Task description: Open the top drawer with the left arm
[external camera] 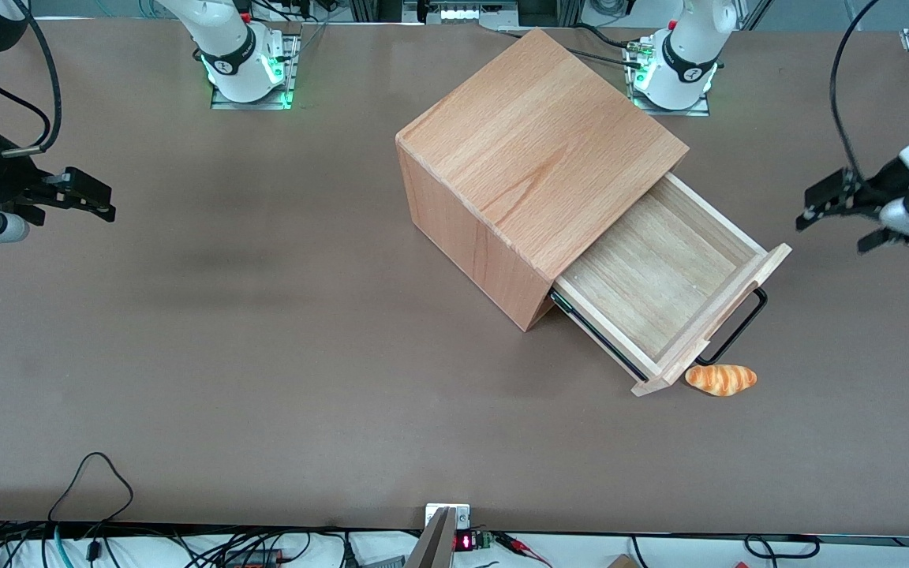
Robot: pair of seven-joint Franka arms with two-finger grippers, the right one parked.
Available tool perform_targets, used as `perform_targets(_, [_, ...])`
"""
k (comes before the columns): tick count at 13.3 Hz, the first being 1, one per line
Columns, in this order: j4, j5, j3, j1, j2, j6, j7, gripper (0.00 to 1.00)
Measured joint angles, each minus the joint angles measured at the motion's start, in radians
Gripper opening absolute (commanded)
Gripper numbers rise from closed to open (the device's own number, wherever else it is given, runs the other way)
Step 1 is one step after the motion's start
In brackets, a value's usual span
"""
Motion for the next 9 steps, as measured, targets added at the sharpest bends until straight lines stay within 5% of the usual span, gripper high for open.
perform_targets(5, [0.0,0.118,0.0,-0.002,-0.09,-0.11,-0.15,1.0])
perform_targets(9, [-0.004,0.141,0.001,-0.002,-0.097,-0.111,-0.187,1.0])
